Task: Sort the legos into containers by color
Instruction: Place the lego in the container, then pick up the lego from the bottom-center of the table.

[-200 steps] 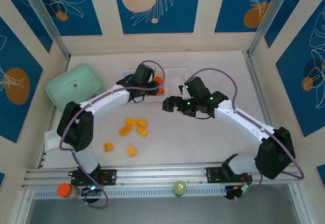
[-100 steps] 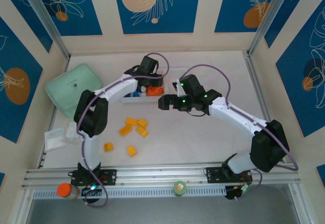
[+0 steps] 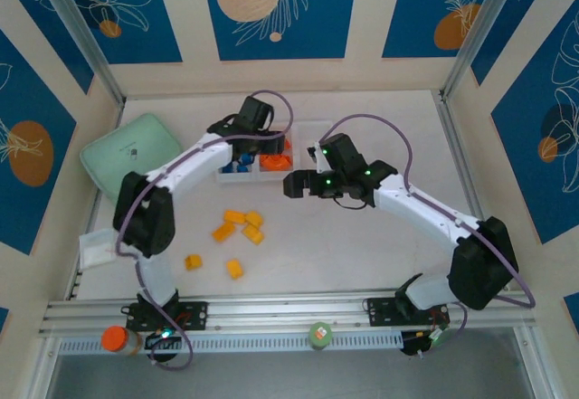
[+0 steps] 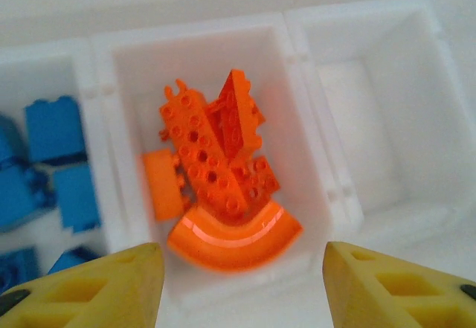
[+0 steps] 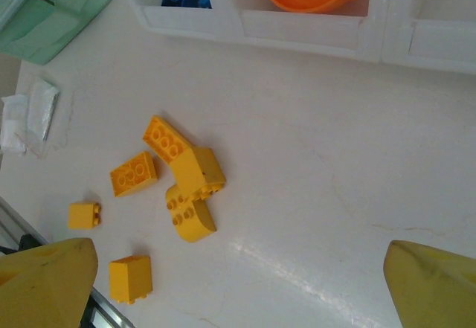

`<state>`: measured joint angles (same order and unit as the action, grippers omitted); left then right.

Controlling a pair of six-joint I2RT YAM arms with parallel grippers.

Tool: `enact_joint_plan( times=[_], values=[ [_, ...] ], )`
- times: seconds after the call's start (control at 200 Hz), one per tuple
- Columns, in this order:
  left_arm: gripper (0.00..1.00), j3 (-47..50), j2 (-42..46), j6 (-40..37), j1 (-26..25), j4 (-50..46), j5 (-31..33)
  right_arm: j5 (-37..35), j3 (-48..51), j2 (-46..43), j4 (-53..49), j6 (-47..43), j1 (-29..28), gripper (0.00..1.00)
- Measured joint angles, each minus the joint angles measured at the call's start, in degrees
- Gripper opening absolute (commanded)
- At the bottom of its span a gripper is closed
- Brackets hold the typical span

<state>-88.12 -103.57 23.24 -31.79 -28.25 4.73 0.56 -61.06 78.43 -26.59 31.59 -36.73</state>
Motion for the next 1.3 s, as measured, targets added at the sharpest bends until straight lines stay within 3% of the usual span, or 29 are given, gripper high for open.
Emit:
enact_joint_plan(
  times=[0.35, 0.73, 0.85, 1.085, 1.3],
  values=[
    [0.68, 17.7, 28.6, 4.7, 0.1, -1.8, -2.9, -5.8, 0.9, -8.1, -3.9, -1.4, -3.5, 0.99],
    [0.92, 36.7, 50.5, 10.8, 0.1, -12.5, -5.2, -9.0, 1.7, 3.4, -4.1, -5.6, -16.6, 0.98],
    [1.0, 40.2, 55.3, 13.2, 0.1, -15.6, -5.2, -8.6, 1.7, 8.4, -2.4, -6.3, -19.2, 0.92],
    [0.99, 44.0, 61.2, 17.2, 0.1, -19.3, -4.3, -9.1, -1.8, 19.0, 0.9, -8.2, -21.6, 0.82],
    [0.99, 44.2, 61.8, 19.4, 0.1, -20.7, -2.6, -10.5, -6.1, 25.4, 3.6, -9.9, -23.5, 0.79]
  ],
)
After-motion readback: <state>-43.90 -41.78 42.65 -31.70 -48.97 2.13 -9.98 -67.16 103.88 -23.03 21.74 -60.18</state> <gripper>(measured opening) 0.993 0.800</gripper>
